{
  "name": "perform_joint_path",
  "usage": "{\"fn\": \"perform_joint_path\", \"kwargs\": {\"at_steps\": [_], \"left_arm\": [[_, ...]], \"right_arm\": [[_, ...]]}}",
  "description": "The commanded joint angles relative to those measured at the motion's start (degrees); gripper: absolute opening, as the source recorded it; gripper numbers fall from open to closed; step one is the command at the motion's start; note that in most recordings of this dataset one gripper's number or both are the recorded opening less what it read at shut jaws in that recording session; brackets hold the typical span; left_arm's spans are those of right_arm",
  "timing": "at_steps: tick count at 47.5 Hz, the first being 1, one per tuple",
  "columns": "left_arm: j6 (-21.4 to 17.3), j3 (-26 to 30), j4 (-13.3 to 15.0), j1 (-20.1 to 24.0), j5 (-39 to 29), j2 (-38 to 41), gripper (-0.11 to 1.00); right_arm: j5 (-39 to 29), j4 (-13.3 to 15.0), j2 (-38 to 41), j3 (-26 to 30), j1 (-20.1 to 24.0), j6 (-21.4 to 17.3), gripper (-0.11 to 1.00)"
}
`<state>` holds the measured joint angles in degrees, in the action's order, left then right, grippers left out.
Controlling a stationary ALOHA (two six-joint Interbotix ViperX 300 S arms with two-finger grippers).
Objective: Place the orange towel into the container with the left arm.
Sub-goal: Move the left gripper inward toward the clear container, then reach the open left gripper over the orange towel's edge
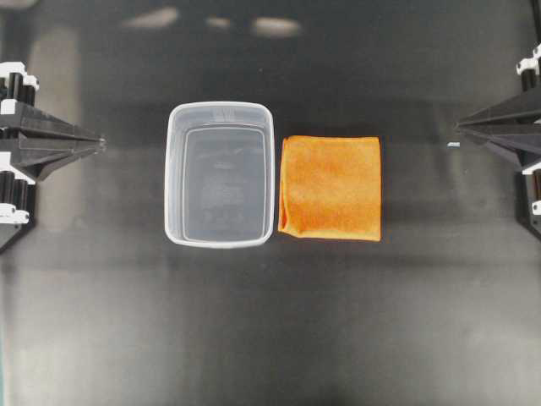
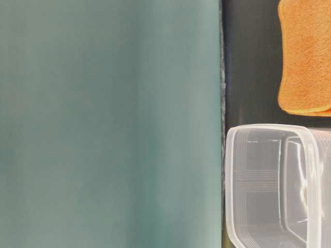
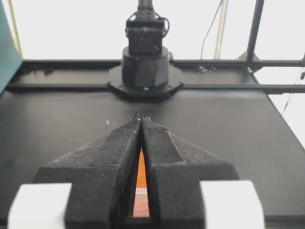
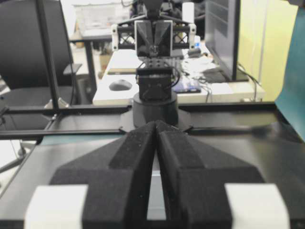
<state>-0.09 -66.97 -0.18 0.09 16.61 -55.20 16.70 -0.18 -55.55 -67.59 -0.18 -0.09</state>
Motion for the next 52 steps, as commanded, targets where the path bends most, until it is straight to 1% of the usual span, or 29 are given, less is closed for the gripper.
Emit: {"fn": "perform_joint_path", "kwargs": {"at_steps": [1, 2, 4, 7, 16, 21, 26, 31, 33, 35, 37, 43, 47, 49, 52], "left_arm": [[0.4, 1.4, -2.4, 0.4, -1.2, 1.1, 0.06], [0.4, 1.8, -2.4, 0.4, -1.7, 1.3, 0.05], [0.4, 2.5, -2.4, 0.4, -2.6, 1.8, 0.02], [0.5, 3.9, -2.4, 0.4, -4.0, 2.7, 0.00], [0.4, 7.6, -2.4, 0.4, -7.4, 5.7, 0.00], [0.4, 10.1, -2.4, 0.4, -10.1, 7.6, 0.00], [-0.2, 13.2, -2.4, 1.0, -15.0, 9.8, 0.00], [-0.4, 15.7, -2.4, 1.2, -18.5, 11.7, 0.00], [-0.5, 16.7, -2.4, 1.3, -19.4, 12.4, 0.00], [-0.5, 17.7, -2.4, 1.4, -20.6, 13.1, 0.00], [-0.5, 18.5, -2.4, 1.4, -21.4, 13.9, 0.00], [-0.5, 20.8, -2.4, 1.5, -23.9, 16.6, 0.00], [-0.5, 23.1, -2.4, 1.5, -25.9, 19.2, 0.00], [-0.5, 24.3, -2.4, 1.5, -27.2, 20.7, 0.01], [0.4, 26.6, -2.4, 1.6, -29.4, 23.2, 0.01]], "right_arm": [[0.3, -0.3, 0.7, 0.4, 0.4, -0.4, 0.01], [0.1, -0.4, 0.7, 0.4, 0.4, -0.4, 0.01], [-0.4, -0.9, 0.6, 0.3, 0.4, -0.5, 0.05], [-2.3, -1.1, 0.5, 0.3, 0.4, -1.0, -0.01], [-7.4, -1.1, -0.4, 0.5, 0.5, -4.0, -0.01], [-11.3, -1.1, -1.0, 0.6, 0.3, -4.1, -0.01], [-14.1, -1.1, -1.3, 0.6, -0.5, -4.3, -0.01], [-15.8, -1.1, -1.6, 0.6, -0.8, -4.4, 0.00], [-16.3, -1.1, -1.7, 0.6, -0.8, -4.4, 0.02], [-16.4, -1.1, -1.8, 0.6, -0.8, -4.5, 0.07], [-16.8, -1.1, -1.8, 0.6, -0.8, -4.5, 0.17], [-17.3, -1.1, -1.9, 0.6, -0.8, -4.6, 0.54], [-17.1, -1.1, -1.9, 0.7, -0.7, -4.6, 0.76], [-16.7, -1.1, -2.1, 0.7, -0.4, -4.6, 0.82], [-15.5, -1.1, -2.7, 0.7, -0.4, -4.5, 0.82]]}}
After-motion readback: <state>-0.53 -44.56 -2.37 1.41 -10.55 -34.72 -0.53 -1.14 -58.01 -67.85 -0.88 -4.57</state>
